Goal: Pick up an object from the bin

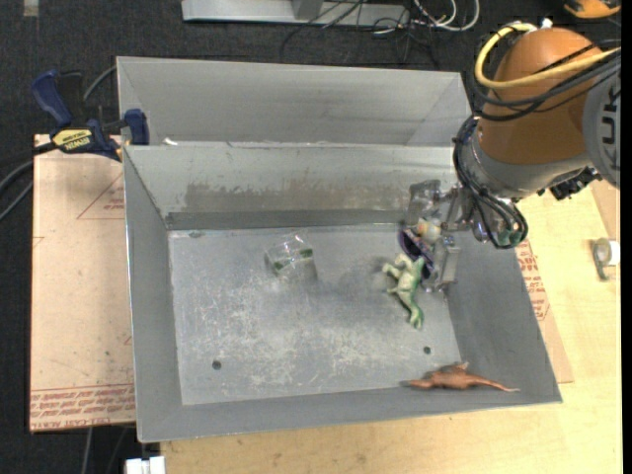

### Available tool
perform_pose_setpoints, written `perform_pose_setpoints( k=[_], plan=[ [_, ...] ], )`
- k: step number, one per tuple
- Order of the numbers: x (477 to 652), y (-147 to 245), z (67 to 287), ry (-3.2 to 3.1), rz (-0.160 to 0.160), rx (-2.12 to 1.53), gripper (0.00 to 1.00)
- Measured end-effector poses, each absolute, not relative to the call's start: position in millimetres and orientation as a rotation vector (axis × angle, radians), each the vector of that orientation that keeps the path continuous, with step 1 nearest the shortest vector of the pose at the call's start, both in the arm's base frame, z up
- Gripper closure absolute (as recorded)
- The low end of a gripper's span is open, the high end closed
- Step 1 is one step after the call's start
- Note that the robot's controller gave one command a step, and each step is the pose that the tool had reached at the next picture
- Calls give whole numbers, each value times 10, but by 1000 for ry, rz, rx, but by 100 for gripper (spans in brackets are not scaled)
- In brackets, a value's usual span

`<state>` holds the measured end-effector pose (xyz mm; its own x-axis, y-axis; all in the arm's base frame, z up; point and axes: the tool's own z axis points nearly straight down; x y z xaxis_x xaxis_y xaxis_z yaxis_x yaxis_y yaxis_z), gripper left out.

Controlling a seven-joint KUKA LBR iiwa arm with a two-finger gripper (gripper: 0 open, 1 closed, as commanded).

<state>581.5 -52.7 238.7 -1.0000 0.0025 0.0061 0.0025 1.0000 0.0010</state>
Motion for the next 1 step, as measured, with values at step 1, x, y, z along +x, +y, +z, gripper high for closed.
perform_pose_setpoints(
  k=[1],
  plan=[
    [5827,-523,2438,-3144,0,-1,0]
  ],
)
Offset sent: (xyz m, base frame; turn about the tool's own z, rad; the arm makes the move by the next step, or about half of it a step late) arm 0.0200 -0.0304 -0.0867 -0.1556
